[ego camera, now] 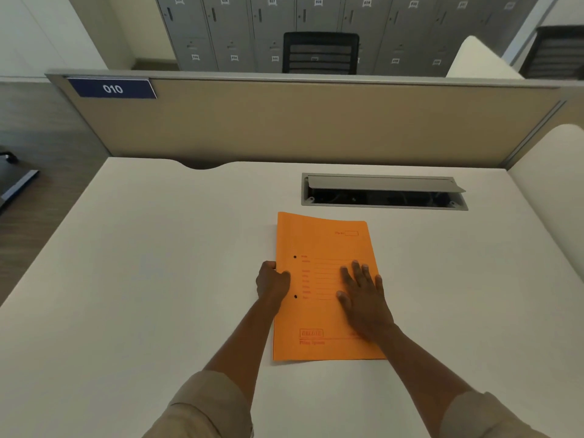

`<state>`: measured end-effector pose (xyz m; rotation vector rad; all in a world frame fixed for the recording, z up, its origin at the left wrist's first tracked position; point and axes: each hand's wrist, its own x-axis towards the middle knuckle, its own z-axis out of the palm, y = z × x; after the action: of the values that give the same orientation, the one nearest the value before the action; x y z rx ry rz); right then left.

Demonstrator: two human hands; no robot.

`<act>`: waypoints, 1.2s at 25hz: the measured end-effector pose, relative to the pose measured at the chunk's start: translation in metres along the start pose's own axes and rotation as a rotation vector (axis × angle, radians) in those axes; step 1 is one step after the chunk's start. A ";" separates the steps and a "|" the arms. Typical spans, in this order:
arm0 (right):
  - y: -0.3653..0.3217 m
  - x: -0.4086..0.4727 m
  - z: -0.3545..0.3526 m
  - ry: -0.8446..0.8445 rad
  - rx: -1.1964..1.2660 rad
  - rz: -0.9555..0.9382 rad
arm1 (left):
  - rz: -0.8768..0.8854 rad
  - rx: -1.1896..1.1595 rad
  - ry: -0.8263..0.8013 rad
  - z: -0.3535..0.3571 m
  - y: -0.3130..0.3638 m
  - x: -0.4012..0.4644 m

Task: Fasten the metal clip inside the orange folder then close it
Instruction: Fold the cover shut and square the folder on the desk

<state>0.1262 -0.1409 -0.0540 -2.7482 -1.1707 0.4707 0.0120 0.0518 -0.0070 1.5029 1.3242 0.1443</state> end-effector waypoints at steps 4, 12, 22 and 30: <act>-0.023 0.008 -0.012 0.134 0.250 0.219 | -0.016 -0.112 -0.058 -0.027 -0.004 0.009; -0.059 0.036 -0.033 0.218 0.783 0.437 | -0.083 -0.229 -0.145 -0.093 -0.009 0.042; -0.109 0.099 -0.050 0.180 0.924 0.305 | 0.025 -0.146 -0.027 -0.146 0.002 0.103; -0.131 0.183 -0.067 0.196 0.903 0.271 | 0.163 0.021 0.075 -0.161 0.039 0.171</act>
<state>0.1781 0.0827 -0.0040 -2.0749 -0.3717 0.5603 -0.0074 0.2884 0.0003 1.6370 1.2649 0.2947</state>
